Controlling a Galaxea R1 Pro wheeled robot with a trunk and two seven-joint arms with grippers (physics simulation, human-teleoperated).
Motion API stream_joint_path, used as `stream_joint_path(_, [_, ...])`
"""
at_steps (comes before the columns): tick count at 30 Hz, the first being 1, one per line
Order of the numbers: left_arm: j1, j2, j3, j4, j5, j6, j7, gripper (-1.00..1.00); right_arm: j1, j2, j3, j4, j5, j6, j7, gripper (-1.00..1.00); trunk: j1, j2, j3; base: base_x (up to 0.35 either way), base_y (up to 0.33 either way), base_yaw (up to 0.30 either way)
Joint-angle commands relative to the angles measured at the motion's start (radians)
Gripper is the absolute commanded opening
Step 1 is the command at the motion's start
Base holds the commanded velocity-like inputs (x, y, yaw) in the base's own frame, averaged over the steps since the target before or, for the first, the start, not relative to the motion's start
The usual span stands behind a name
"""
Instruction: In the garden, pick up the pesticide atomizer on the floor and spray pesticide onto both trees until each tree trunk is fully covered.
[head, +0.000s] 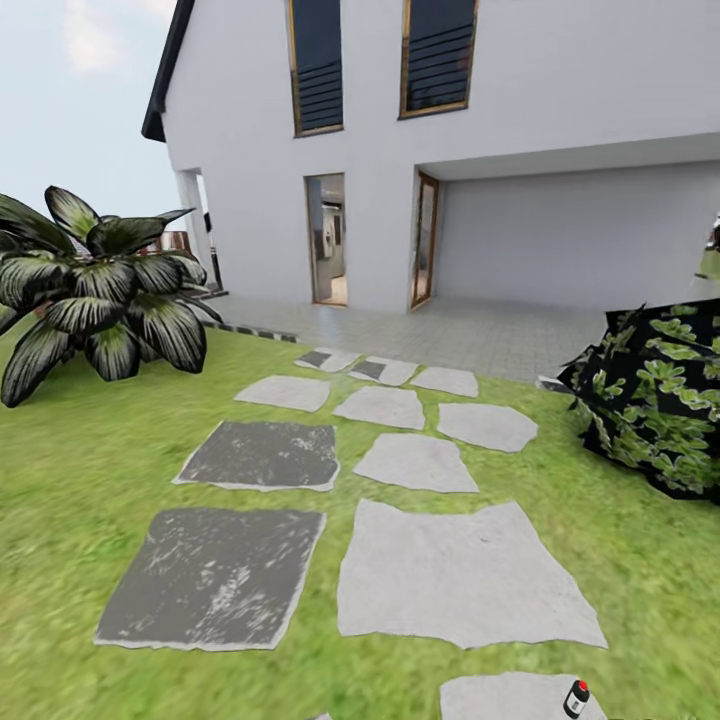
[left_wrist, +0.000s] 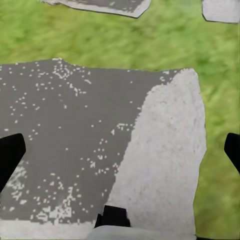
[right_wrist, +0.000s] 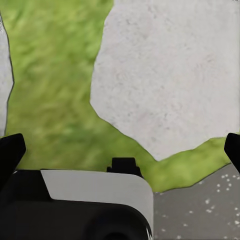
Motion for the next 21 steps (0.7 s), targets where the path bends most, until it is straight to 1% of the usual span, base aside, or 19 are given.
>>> stream_joint_path(1, [0.001,0.0,-0.001,-0.001,0.007,-0.001,0.0,1.0,0.0,0.0,0.0,-0.001,0.0,-0.001,0.0,1.0,0.001,0.0,-0.001,0.247,0.268,-0.282])
stream_joint_path(12, [0.001,0.0,-0.001,-0.001,0.007,-0.001,0.0,1.0,0.0,0.0,0.0,-0.001,-0.001,0.0,0.0,1.0,0.001,0.0,-0.001,0.247,0.268,-0.283])
stream_joint_path(15, [0.001,0.0,-0.001,-0.001,0.007,-0.001,0.0,1.0,0.0,0.0,0.0,-0.001,0.0,0.0,0.001,1.0,0.001,0.0,-0.001,0.247,0.268,-0.108])
stream_joint_path(21, [0.001,0.0,-0.001,-0.001,0.007,-0.001,0.0,1.0,0.0,0.0,0.0,-0.001,0.0,0.0,0.001,1.0,0.001,0.0,-0.001,0.247,0.268,-0.027])
